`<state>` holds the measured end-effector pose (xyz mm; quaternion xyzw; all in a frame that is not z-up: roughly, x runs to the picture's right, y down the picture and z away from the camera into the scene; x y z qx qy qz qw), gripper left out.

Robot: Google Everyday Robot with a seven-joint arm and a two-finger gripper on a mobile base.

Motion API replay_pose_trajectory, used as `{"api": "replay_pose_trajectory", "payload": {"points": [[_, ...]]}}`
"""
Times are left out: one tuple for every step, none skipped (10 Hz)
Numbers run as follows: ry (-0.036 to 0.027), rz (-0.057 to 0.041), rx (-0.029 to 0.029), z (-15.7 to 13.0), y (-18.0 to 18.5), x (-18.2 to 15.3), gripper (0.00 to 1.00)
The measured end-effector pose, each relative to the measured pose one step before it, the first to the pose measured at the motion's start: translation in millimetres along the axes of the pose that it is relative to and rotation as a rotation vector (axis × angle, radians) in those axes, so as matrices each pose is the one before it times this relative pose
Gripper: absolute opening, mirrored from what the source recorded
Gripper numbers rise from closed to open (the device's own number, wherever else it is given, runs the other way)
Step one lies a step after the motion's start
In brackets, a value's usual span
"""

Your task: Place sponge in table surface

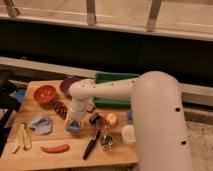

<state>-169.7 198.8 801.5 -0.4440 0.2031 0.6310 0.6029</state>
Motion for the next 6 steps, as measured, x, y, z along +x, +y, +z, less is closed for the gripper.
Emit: {"api": "replay_pose_trajectory", "payload": {"points": [[-0.00021, -0.00398, 0.00250, -0.22, 0.56, -0.65, 0.73], [-0.00367, -0.00364, 0.00456, -2.03, 0.32, -0.54, 0.73], [-0.00965, -0.00357, 0.00564, -2.95, 0.37, -0.99, 0.73], [-0.02928, 0.00030, 0.00488, -11.41, 0.98, -4.25, 0.73], [-0.03543, 0.00114, 0.00274, -14.23, 0.74, -4.73, 0.73], [-0.03214, 0.00275, 0.00020, -13.26, -0.20, -4.58, 0.73]]}}
